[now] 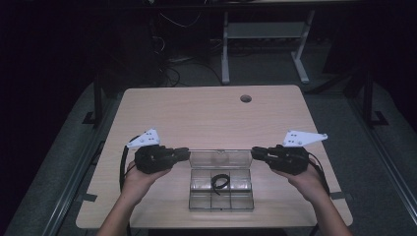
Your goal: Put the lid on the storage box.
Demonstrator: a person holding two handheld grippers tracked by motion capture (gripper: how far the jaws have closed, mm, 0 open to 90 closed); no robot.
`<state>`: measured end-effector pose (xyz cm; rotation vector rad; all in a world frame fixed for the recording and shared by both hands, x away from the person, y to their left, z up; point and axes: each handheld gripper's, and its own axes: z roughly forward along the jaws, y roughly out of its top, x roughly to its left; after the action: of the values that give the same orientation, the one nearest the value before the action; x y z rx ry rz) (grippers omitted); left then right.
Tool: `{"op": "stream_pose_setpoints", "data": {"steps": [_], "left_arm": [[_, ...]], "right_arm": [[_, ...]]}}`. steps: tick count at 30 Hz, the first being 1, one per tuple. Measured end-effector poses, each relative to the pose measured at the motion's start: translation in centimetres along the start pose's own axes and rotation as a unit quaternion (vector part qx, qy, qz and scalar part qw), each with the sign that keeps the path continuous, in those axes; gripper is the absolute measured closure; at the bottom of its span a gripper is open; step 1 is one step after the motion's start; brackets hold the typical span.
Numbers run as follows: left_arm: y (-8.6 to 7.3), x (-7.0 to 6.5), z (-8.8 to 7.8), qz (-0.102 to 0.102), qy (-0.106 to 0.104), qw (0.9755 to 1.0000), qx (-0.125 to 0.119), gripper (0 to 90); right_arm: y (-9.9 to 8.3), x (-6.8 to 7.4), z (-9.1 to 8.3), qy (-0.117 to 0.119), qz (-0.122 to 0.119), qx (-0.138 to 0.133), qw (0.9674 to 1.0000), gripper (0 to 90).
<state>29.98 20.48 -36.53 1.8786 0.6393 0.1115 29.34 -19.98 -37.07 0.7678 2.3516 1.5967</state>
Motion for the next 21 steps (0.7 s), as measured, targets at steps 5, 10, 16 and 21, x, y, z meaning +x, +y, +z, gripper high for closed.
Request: {"op": "stream_pose_setpoints", "data": {"steps": [5,10,16,21], "left_arm": [[-0.6,-0.2,-1.3,-0.009,0.004,0.9999,-0.006,74.1],[-1.6,-0.6,-1.9,-0.013,-0.004,0.9999,0.004,86.6],[-2.4,-0.7,-0.7,-0.014,-0.022,0.9995,0.015,89.6],[-2.7,-0.9,0.1,-0.013,-0.030,0.9993,0.019,89.7]], "right_arm": [[-0.1,0.2,-0.2,0.002,0.001,0.001,1.0000,79.9],[-0.2,0.4,-0.3,0.004,-0.004,0.005,1.0000,79.9],[-0.3,0.7,-0.5,0.005,-0.004,0.008,0.9999,79.8],[-0.3,0.7,-0.5,0.008,-0.006,0.008,0.9999,79.6]]}}
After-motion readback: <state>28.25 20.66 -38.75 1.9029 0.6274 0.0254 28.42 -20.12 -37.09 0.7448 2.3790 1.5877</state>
